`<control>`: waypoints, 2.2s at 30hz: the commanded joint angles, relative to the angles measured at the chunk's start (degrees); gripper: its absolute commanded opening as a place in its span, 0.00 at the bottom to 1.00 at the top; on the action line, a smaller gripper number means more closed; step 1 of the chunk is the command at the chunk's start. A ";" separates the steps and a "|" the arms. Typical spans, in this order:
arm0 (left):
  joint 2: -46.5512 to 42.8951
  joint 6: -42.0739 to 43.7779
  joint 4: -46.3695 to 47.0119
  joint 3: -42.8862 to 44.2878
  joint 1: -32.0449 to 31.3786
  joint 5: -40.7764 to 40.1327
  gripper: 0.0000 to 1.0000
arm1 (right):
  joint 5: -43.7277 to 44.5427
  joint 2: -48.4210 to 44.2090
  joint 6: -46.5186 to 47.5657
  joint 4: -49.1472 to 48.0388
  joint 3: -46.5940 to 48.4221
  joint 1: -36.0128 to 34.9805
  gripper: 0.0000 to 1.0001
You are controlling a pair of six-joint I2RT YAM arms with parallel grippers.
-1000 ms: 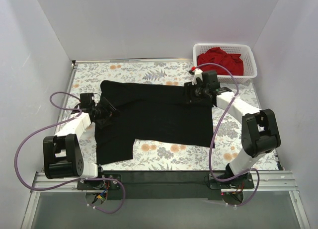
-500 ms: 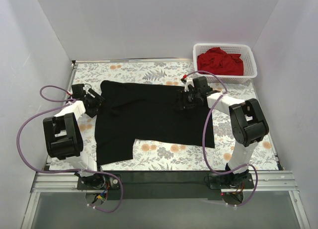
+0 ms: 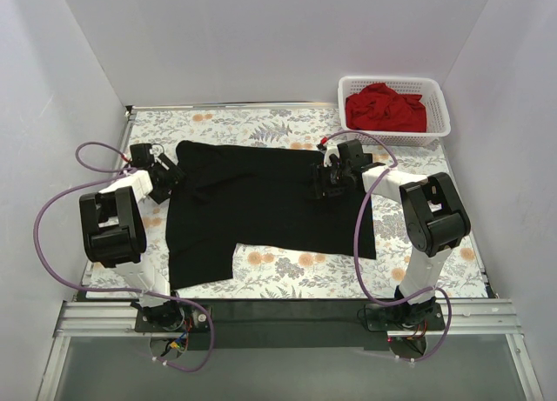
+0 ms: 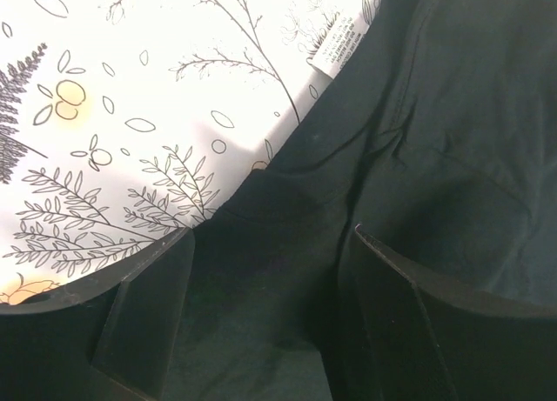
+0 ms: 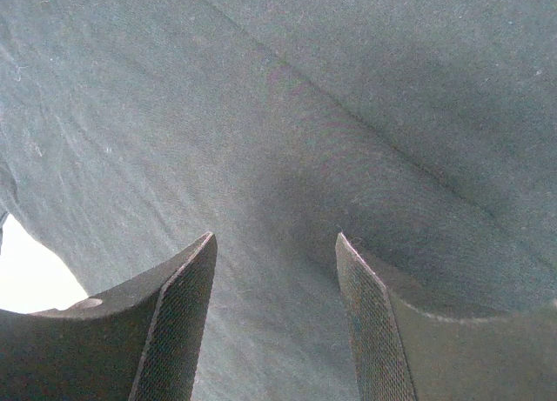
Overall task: Fold and stack the t-shirts
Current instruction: Fold the tshirt
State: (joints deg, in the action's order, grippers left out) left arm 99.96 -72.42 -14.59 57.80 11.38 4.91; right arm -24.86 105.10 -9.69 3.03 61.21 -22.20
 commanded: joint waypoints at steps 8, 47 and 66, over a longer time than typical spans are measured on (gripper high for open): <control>-0.21 5.10 -2.02 2.58 -0.83 -12.03 0.67 | -0.89 -0.95 0.38 -0.57 -0.92 0.31 0.54; -14.71 4.31 -13.10 -0.57 -18.78 -22.16 0.62 | -3.53 -2.18 0.64 1.19 -0.92 1.10 0.54; -16.73 0.71 -10.55 -6.47 -11.46 -7.37 0.68 | 0.60 -14.83 -5.16 9.28 -23.49 18.66 0.53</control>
State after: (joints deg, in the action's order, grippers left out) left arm 85.86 -71.00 -25.63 49.45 -0.01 -4.64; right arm -31.70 91.31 -15.31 5.78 42.41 -8.75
